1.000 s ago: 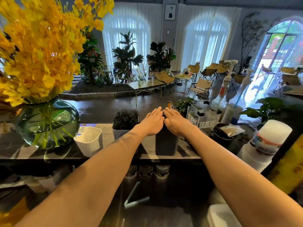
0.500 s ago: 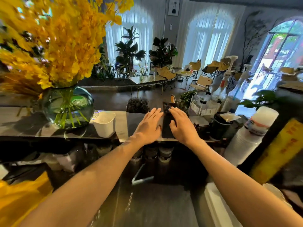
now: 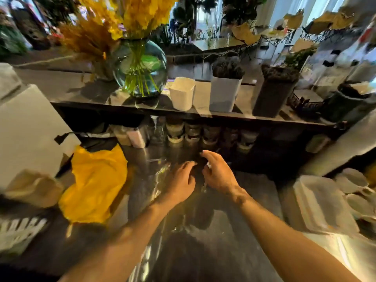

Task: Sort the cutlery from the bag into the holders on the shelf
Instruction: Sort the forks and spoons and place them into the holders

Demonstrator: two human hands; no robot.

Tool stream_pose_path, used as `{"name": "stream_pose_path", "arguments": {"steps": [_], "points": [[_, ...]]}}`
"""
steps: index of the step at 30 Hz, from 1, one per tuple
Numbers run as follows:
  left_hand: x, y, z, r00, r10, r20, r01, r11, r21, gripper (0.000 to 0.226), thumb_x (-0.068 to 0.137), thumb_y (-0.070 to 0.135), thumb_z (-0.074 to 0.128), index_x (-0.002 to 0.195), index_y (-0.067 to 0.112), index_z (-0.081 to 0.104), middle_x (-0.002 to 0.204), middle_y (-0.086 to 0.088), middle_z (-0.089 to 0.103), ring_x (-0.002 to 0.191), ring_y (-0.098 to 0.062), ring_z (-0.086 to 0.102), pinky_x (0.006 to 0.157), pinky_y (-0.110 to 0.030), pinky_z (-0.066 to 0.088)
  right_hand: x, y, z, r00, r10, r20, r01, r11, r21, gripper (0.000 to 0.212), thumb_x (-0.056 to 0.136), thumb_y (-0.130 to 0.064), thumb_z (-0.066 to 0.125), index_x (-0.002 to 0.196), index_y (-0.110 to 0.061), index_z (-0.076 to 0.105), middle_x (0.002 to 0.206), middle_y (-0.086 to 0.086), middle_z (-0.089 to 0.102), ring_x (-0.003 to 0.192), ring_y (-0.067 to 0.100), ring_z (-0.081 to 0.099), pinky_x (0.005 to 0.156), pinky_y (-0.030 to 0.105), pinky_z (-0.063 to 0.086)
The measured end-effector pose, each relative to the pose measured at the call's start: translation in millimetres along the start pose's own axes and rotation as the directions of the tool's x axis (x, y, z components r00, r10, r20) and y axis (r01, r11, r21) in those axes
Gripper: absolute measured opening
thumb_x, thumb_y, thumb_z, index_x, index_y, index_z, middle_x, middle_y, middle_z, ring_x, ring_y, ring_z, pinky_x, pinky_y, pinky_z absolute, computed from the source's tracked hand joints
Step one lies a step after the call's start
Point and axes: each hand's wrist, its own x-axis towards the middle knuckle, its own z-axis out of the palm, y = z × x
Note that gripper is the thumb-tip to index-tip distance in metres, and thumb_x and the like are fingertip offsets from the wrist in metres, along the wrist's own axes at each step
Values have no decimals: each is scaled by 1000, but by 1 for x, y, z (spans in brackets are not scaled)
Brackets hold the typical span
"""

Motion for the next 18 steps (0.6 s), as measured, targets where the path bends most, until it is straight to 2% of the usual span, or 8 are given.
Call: {"name": "stream_pose_path", "arguments": {"steps": [3,6,8,12,15,18], "points": [[-34,-46,4,998,-57,-8,57,998,-1,51,90,14,58,141,18,51,136,-5,61,123,-24,56,104,-36,46,-8,-8,51,995,18,98,-20,1000,21,53,89,-3,58,142,-8,54,148,10,52,139,26,46,117,42,38],[-55,-81,3,997,-67,-26,67,998,-7,53,89,13,60,141,16,51,139,-5,59,128,-23,53,109,-33,42,-12,-19,82,987,30,159,-35,999,32,56,86,-1,58,141,-8,55,146,11,54,137,27,46,116,37,38],[-67,-102,3,995,-91,-49,91,996,-1,53,88,11,61,140,14,52,142,-4,56,131,-21,51,112,-32,40,-14,-20,105,980,47,193,-53,998,30,58,86,-6,56,144,-10,51,146,10,53,139,27,43,117,40,37],[-85,-147,8,996,-80,-35,81,997,18,54,88,15,59,141,13,51,147,-4,51,137,-21,46,115,-38,39,-19,-15,150,955,134,266,-145,989,22,66,85,-19,49,150,-7,43,148,14,50,141,30,41,119,42,34],[-85,-174,8,994,-113,0,113,993,34,55,89,20,57,144,16,50,150,-3,48,140,-20,43,115,-41,38,-17,-13,176,953,127,276,-134,991,5,67,84,-25,41,150,-11,45,148,12,51,138,31,44,118,41,35],[-74,-196,6,990,-142,5,141,987,74,57,87,23,60,143,15,51,152,-5,46,142,-24,41,115,-46,38,-3,-16,195,951,115,287,-120,993,0,61,91,-18,54,151,-12,45,155,11,45,144,28,37,123,37,25]]}}
